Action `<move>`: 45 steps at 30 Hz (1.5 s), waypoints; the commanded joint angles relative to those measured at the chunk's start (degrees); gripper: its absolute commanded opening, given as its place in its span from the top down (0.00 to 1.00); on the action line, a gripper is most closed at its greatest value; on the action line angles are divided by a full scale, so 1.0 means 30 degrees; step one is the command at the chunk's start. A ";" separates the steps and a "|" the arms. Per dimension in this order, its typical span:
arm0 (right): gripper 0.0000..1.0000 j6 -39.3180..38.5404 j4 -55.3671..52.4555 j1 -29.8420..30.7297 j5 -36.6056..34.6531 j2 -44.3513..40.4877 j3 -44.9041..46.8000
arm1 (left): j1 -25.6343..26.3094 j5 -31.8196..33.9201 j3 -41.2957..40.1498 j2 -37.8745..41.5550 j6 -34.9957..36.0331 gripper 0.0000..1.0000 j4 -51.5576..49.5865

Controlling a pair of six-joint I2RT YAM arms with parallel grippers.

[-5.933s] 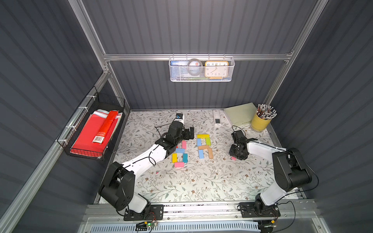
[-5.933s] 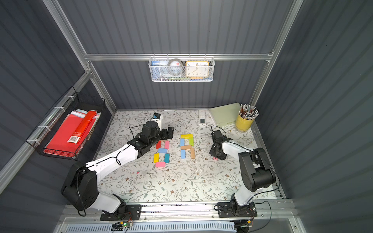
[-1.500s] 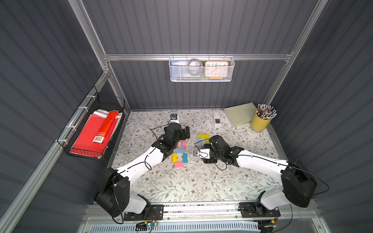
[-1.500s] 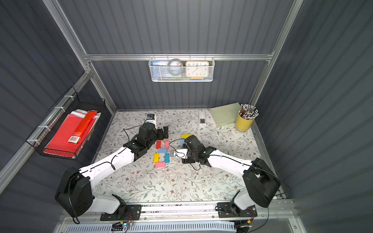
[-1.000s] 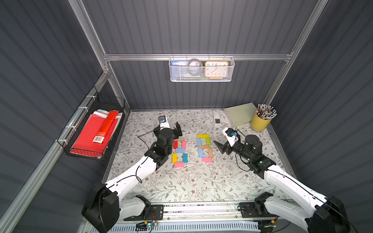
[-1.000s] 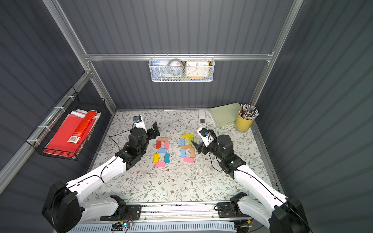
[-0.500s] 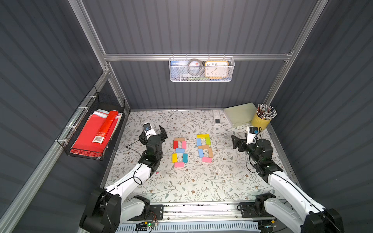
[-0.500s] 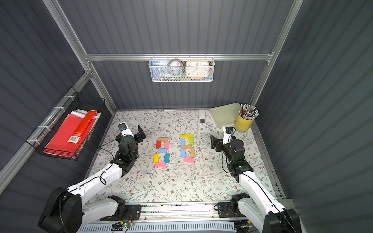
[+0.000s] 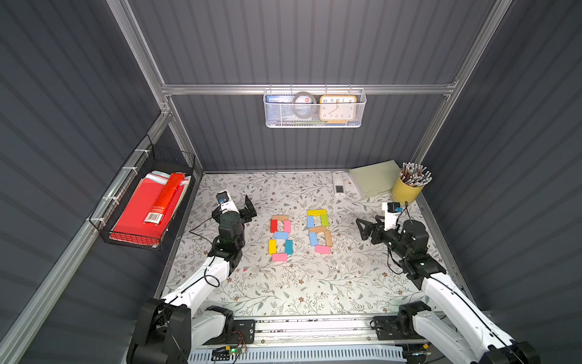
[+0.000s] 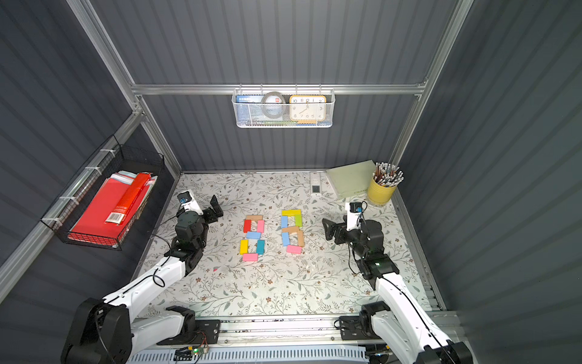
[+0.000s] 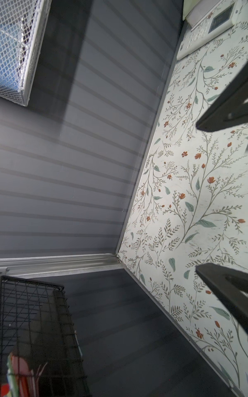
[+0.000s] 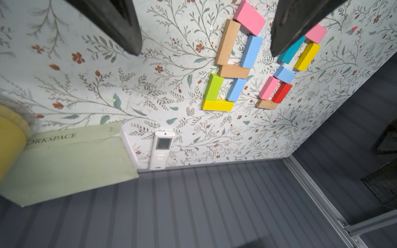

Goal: Assemble the number 8 with building blocks
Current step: Reset both arms

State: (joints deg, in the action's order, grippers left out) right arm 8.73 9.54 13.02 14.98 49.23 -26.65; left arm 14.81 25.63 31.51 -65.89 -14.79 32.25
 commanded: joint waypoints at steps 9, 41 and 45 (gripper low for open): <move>0.01 0.0701 0.5198 -0.0885 -0.7909 0.3018 0.0765 | -0.0575 0.1911 -0.0387 -0.2295 0.1336 0.01 0.3568; 0.01 -0.2911 2.0790 -0.4339 -0.4326 1.2871 0.4283 | -0.3547 -0.2796 -0.3971 -0.9986 0.3630 0.00 1.8178; 0.01 -0.2881 1.9739 -0.4338 -0.4335 1.2541 0.4073 | -0.3762 -0.3084 -0.4156 -1.0406 0.3501 0.01 1.8897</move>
State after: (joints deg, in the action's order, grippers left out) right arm 0.38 69.04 0.30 1.52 87.35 -13.30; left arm 4.12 18.83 19.53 -96.82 -5.15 85.21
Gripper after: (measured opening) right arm 0.989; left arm 0.994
